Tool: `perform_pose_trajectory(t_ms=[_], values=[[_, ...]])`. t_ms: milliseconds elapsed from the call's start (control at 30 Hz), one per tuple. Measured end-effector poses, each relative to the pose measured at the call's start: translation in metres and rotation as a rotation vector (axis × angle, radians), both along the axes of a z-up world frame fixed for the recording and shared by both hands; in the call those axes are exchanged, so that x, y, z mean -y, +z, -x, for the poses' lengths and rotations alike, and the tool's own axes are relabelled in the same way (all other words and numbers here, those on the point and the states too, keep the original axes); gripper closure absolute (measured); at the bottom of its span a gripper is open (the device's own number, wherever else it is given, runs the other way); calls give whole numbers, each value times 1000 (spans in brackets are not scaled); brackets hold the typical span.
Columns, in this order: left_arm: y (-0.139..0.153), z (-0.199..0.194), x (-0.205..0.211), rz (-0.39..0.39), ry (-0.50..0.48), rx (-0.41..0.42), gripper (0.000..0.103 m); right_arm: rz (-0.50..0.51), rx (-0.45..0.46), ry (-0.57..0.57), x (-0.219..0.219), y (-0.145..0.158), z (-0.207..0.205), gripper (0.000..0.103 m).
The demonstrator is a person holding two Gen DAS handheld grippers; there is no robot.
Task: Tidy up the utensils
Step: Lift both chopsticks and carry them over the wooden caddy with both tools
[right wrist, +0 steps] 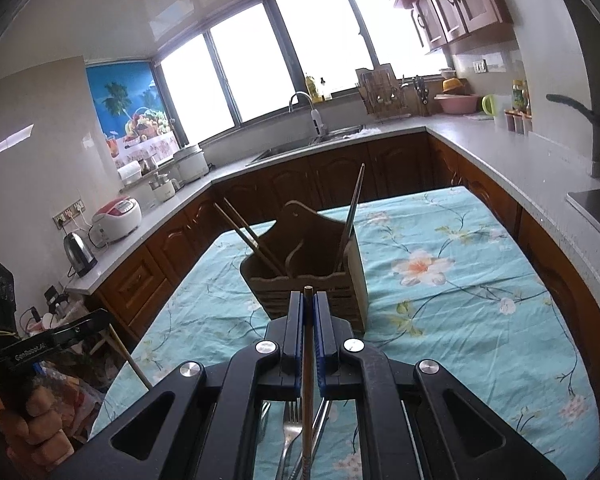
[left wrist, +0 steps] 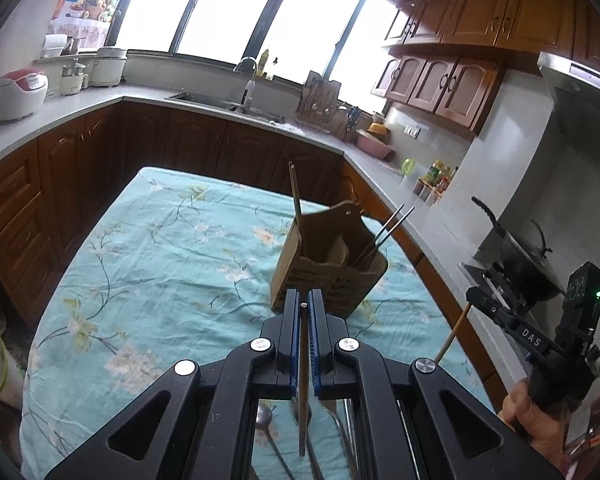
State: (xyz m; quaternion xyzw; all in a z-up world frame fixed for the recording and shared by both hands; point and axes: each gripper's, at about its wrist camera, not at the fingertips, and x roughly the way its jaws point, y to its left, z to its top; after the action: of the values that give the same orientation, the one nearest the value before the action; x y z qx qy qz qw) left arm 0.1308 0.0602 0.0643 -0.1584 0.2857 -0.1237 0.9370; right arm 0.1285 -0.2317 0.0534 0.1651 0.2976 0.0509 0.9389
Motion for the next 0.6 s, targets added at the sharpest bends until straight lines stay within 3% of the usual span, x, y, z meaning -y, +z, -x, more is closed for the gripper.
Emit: perform_pose_trajectory(t_ms=[600], values=[[25, -22, -13, 53, 27, 126, 100, -15, 142, -38, 14, 25, -18, 98]])
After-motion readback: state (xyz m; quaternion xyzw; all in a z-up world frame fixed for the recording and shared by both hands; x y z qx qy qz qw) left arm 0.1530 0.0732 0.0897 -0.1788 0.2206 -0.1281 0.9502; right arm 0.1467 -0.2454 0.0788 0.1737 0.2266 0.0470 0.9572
